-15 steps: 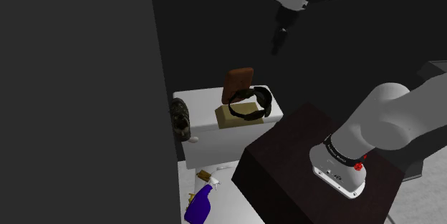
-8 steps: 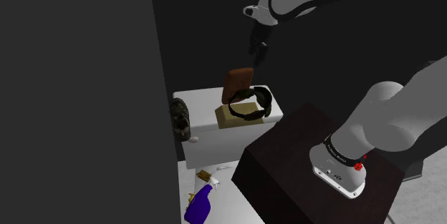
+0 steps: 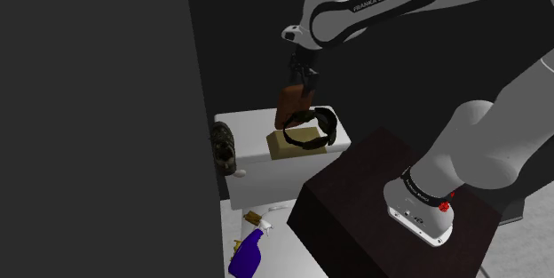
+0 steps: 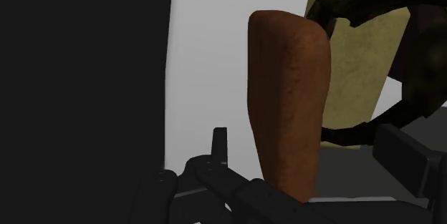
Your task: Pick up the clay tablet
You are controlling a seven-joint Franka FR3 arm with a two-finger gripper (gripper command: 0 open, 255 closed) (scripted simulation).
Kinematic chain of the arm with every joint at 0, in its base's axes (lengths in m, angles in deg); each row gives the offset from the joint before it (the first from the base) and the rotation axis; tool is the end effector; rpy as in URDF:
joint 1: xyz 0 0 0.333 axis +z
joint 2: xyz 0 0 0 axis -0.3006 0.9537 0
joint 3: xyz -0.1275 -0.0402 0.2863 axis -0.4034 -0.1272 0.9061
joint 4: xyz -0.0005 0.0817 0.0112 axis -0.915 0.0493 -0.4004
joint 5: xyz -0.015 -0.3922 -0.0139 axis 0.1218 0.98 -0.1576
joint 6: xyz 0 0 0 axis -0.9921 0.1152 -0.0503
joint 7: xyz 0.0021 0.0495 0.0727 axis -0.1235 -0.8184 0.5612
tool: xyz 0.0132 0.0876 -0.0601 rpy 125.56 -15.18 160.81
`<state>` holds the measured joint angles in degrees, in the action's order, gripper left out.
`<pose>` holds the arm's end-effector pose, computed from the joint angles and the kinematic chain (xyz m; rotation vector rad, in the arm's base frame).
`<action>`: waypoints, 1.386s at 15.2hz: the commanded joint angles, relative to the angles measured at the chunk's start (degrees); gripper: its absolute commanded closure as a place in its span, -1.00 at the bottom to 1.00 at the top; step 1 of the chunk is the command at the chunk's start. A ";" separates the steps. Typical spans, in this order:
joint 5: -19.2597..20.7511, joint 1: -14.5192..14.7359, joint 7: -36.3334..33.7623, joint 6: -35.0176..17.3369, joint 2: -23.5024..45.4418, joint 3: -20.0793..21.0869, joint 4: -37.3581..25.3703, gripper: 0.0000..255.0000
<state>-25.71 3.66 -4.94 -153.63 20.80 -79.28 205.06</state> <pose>0.4816 0.1142 0.3663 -2.4618 -1.8309 -0.0279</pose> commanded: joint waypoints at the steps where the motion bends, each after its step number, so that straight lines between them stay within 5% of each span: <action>1: -0.33 0.13 0.37 -1.73 1.04 0.07 0.69 -1.00; 6: -0.89 0.17 0.92 -4.52 2.81 0.06 1.75 -1.00; 7: -0.89 0.18 0.91 -4.58 2.81 0.07 1.80 1.00; 21: -0.13 0.11 0.17 -0.62 0.37 0.07 0.22 1.00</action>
<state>-25.94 3.76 -4.63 -154.90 21.53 -79.22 205.61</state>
